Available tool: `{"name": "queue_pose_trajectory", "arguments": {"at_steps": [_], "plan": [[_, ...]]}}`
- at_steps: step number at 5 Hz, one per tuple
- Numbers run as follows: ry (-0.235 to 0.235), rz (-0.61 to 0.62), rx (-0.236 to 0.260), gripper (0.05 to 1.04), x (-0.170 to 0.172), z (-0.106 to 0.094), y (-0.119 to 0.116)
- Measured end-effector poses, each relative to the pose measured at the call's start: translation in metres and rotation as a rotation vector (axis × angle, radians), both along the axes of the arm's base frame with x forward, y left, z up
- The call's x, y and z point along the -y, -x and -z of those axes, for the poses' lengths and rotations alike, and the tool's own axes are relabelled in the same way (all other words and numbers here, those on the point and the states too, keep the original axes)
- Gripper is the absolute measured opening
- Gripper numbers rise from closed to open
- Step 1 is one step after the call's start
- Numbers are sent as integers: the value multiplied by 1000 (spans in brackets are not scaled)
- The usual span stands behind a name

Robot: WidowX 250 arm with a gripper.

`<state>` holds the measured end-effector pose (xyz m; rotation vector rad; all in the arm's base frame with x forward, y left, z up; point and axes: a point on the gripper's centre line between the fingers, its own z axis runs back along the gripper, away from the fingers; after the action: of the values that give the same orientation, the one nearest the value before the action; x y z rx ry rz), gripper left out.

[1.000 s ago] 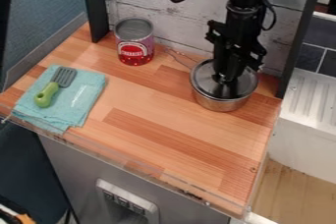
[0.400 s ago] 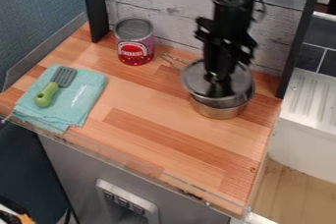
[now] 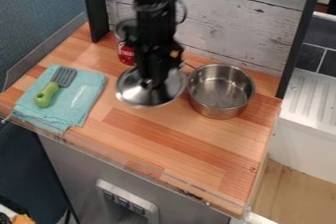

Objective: Move the pot cover to the bottom of the table

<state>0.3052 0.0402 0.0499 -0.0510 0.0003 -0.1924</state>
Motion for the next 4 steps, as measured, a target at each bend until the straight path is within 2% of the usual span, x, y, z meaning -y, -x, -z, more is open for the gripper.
{"name": "queue_pose_trajectory", "arguments": {"at_steps": [1, 3, 4], "plan": [[-49, -45, -27, 282, -29, 16, 25], [-102, -67, 7, 282, -49, 40, 45], [-62, -63, 27, 282, -48, 43, 47]]}}
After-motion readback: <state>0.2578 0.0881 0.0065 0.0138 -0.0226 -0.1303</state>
